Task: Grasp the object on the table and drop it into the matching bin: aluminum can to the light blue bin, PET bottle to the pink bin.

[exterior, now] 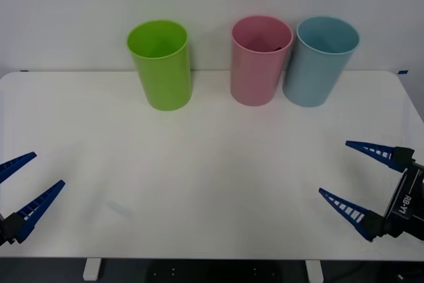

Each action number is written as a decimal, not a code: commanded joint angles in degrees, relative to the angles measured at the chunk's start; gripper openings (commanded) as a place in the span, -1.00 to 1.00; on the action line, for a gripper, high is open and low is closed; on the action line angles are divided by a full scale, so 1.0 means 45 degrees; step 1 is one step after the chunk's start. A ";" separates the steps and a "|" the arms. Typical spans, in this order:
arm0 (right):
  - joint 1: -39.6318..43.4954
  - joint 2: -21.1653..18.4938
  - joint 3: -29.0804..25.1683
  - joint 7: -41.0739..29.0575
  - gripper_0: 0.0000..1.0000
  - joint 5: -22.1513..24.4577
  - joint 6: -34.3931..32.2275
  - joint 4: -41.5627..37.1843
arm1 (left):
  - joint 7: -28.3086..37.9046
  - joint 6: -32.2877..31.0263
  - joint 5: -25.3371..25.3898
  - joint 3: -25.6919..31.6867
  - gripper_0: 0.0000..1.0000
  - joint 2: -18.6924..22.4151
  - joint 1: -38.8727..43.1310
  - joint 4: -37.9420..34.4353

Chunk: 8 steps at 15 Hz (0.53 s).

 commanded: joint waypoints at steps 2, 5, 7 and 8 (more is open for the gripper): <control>0.0258 -0.0432 -0.0058 -0.0112 1.00 0.0001 -0.0330 0.0003 | 0.0000 0.0000 0.0000 0.0000 1.00 0.0000 0.0000 0.0000; 0.0512 -0.0764 -0.0058 -0.0191 1.00 0.0001 -0.0584 0.0003 | 0.0000 0.0000 0.0000 0.0000 1.00 0.0000 0.0000 0.0000; 0.0609 -0.0803 -0.0058 -0.0191 1.00 0.0177 -0.0877 0.0003 | 0.0000 0.0000 0.0000 0.0000 1.00 0.0000 0.0000 0.0000; 0.0609 -0.0803 -0.0038 -0.0191 1.00 0.0255 -0.0935 0.0003 | 0.0000 0.0000 0.0000 0.0000 1.00 0.0000 0.0000 0.0000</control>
